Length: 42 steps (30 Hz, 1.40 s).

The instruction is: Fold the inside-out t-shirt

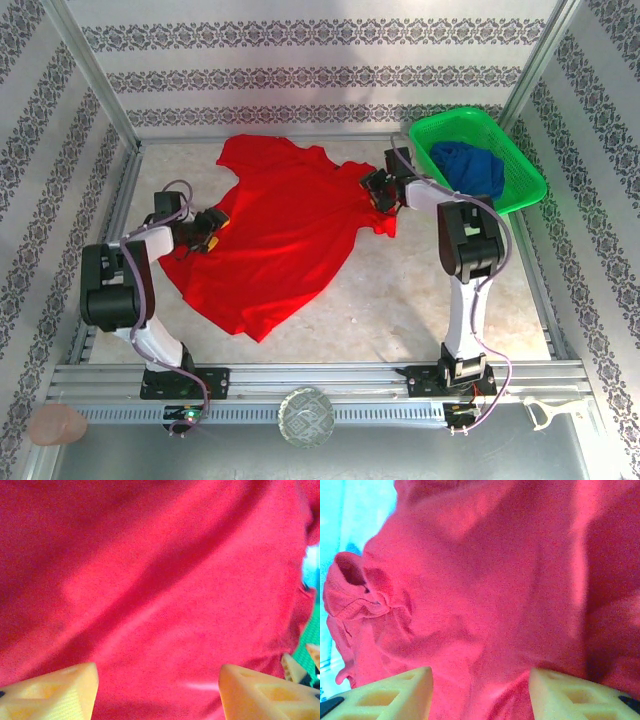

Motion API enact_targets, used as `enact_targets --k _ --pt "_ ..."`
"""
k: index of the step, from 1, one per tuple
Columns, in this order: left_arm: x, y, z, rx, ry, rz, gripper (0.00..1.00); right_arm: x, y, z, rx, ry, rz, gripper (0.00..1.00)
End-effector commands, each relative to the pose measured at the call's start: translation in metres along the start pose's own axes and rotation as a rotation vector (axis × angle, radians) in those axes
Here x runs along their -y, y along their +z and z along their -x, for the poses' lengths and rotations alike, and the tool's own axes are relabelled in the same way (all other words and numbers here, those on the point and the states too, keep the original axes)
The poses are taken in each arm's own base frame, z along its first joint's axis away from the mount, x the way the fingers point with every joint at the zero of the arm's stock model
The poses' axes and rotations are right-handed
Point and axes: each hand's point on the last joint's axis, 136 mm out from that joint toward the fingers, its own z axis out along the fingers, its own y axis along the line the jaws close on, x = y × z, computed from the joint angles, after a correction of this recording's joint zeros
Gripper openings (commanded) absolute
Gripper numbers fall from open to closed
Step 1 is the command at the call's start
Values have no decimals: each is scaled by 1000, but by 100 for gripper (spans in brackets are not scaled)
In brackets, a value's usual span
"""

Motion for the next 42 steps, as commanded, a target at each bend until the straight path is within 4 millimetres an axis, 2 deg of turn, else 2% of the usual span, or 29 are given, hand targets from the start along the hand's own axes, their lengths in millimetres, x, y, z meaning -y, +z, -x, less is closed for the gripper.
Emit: enact_targets --k 1,4,6,11,14,17,19,21,24,26,33,38,42 --pt "48 -29 -10 26 109 -98 67 -50 -66 -19 2 -295 88 54" --pt "53 -45 -8 64 183 -60 71 -58 -94 -69 -22 -426 99 54" --pt "51 -45 -2 74 211 -23 73 -56 -96 -109 -56 -454 119 54" --pt "37 -24 11 47 231 54 75 -43 -73 -215 -176 -497 134 54" --pt "27 -10 15 15 236 85 75 -31 -53 -268 -239 -509 109 53" --pt "17 3 16 -21 242 116 75 -14 -33 -308 -286 -492 82 52" --pt "8 9 14 -46 238 138 75 3 -23 -318 -292 -467 49 51" --pt "0 14 9 -73 225 148 75 24 -17 -316 -285 -417 12 50" --pt "-14 18 1 -93 206 165 75 57 -18 -300 -263 -352 -41 50" --pt "-24 19 -6 -102 183 179 75 81 -22 -283 -249 -297 -74 50" --pt "-41 13 -38 -98 88 130 75 152 -47 -217 -199 -120 -170 51" --pt "-53 0 -76 -90 -19 58 74 184 -75 -168 -132 -46 -225 51" --pt "-38 -17 -104 -56 -39 -38 74 189 -98 -132 -66 -14 -249 52"
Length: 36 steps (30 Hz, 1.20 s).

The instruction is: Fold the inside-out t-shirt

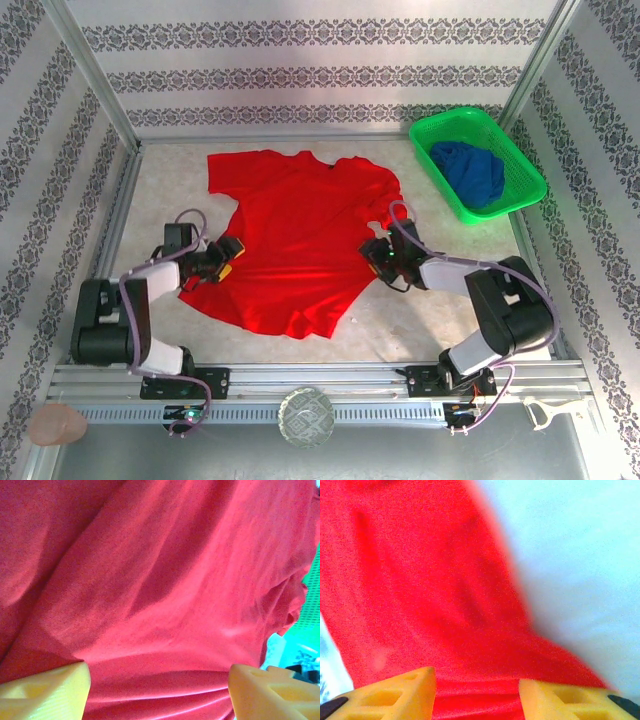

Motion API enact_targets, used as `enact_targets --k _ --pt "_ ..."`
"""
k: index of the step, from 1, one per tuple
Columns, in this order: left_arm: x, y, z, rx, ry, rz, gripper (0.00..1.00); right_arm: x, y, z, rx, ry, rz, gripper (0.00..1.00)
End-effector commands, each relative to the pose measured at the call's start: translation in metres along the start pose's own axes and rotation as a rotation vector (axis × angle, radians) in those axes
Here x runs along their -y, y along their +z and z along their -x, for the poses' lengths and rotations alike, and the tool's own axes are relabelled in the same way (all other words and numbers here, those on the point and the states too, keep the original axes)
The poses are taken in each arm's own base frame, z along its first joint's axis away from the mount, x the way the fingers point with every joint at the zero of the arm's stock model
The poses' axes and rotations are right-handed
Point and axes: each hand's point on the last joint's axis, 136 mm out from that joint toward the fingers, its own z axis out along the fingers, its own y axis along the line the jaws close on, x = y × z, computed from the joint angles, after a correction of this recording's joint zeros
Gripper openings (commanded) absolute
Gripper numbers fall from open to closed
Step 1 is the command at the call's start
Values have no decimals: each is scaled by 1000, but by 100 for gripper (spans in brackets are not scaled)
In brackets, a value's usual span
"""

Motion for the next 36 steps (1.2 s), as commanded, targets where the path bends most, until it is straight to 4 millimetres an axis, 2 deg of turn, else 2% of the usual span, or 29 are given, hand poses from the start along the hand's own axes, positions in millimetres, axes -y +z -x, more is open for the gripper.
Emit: enact_targets --k 1,4,8,10,13,18,21,25,28,31,33,36 --pt "3 -8 -15 51 -67 -17 74 63 -26 16 42 13 -249 52" --pt "36 -33 -19 92 29 -52 75 39 -56 31 109 -52 -207 52" --pt "67 -72 -1 198 204 3 81 -3 -87 24 178 -183 -117 51" --pt "78 -75 6 202 243 7 82 -15 -92 14 174 -222 -90 51" --pt "90 -65 17 185 259 -8 83 -21 -93 -3 154 -260 -57 51" --pt "112 -30 46 144 294 -38 83 -25 -94 -26 133 -296 29 52" --pt "138 -1 59 100 332 -84 82 -18 -93 -37 126 -299 44 52" --pt "176 49 63 35 397 -109 82 -4 -89 -47 123 -296 40 52" --pt "192 97 60 -14 410 -117 81 0 -90 -52 127 -304 45 52" --pt "198 143 62 -51 381 -123 81 8 -91 -53 138 -305 32 52" --pt "193 171 69 -63 327 -125 81 13 -93 -52 152 -309 23 52" --pt "185 199 81 -56 275 -123 81 24 -97 -49 175 -326 -1 53"
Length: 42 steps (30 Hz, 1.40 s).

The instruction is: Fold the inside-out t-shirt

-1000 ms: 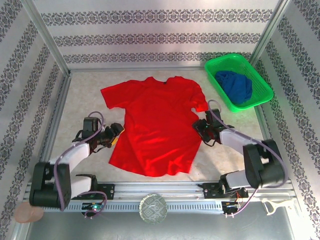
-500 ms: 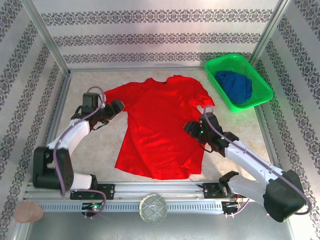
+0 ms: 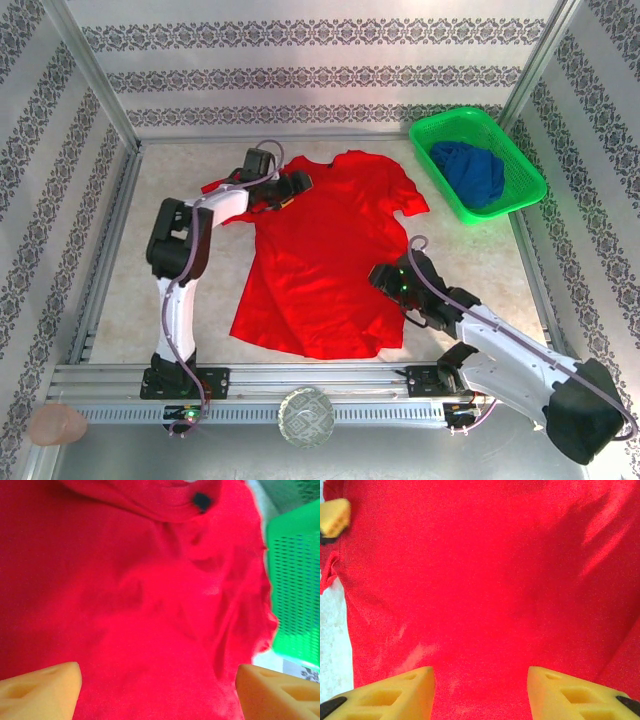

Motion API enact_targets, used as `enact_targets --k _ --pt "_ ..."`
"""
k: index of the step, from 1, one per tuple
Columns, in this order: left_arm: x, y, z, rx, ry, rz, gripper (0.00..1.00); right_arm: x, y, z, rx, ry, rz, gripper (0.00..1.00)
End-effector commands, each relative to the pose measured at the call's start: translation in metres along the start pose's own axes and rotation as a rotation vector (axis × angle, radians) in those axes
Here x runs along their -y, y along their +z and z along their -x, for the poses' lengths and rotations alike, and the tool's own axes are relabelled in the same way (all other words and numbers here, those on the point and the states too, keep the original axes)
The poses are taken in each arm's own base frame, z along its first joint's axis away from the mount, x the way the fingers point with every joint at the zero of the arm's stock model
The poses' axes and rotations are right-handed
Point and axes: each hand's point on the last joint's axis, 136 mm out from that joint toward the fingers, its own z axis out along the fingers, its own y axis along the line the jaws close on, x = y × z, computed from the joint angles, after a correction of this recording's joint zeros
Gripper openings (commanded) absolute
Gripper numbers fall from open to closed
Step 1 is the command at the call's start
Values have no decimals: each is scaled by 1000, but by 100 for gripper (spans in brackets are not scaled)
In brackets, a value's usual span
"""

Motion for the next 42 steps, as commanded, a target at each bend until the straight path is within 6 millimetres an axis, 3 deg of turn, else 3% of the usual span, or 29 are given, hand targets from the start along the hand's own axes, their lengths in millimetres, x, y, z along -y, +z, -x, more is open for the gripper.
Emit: enact_targets --k 1,6,11,14,18,25,28,31,35,42 --pt "-10 20 19 29 -69 -19 80 15 -5 3 50 -12 -44 53" --pt "-43 24 49 88 -118 32 80 24 -14 1 57 -34 -57 53" --pt "-77 4 80 158 -167 71 80 24 -19 -2 48 -39 -37 53" --pt "-87 -12 95 191 -180 74 80 22 -19 -5 31 -41 -26 52" --pt "-70 -37 112 222 -149 37 80 14 -18 -13 3 -64 -12 52" --pt "11 -109 120 273 -13 -60 81 -1 -14 -39 -30 -163 -31 51" --pt "39 -145 106 288 30 -86 82 -2 -9 -53 -52 -198 -56 51" --pt "57 -179 80 293 52 -110 83 -3 -3 -64 -59 -217 -72 51" --pt "62 -211 18 257 83 -112 84 -4 5 -78 -69 -232 -83 50" --pt "51 -261 -98 239 103 -130 85 -15 13 -96 -99 -268 -91 46"
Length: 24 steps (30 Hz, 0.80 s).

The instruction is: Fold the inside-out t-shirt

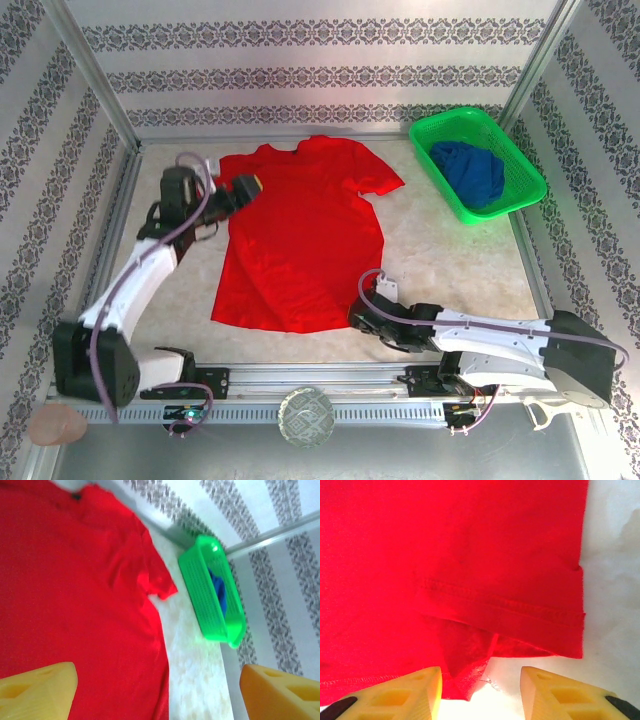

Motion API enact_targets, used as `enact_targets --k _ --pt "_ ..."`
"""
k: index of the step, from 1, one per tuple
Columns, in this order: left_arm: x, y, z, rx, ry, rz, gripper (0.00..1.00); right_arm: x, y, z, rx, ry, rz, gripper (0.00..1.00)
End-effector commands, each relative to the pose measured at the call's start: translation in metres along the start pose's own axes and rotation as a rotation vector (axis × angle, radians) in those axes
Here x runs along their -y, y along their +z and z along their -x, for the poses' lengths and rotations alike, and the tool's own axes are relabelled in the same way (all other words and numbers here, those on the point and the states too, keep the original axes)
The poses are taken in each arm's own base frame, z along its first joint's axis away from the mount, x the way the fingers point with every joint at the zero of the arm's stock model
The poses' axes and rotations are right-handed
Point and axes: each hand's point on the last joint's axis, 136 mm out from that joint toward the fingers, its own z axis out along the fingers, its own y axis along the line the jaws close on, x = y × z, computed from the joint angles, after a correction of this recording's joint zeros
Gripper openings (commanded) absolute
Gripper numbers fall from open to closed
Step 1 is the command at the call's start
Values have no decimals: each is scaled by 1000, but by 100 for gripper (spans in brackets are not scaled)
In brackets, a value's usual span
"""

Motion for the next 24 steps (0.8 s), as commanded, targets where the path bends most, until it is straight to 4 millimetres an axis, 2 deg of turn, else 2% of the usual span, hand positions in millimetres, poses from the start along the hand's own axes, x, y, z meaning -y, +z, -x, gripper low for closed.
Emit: enact_targets --k 1,6,8,13,18,21,24 --pt "-3 -28 -41 -25 -5 11 85 -22 -3 11 51 23 36 46" --pt "-8 -73 -80 -7 -6 13 89 -21 3 5 46 31 15 46" --pt "-13 -84 -90 -6 7 32 99 -18 5 3 46 40 -1 46" --pt "-22 -94 -108 -61 35 69 100 -10 11 -6 43 55 -33 46" --pt "-27 -97 -110 -69 68 103 100 -8 18 -8 48 57 -46 43" --pt "-26 -96 -108 -66 86 100 100 -11 19 -7 52 57 -36 27" --pt "-24 -95 -106 -64 105 97 100 -16 14 -1 70 56 -14 3"
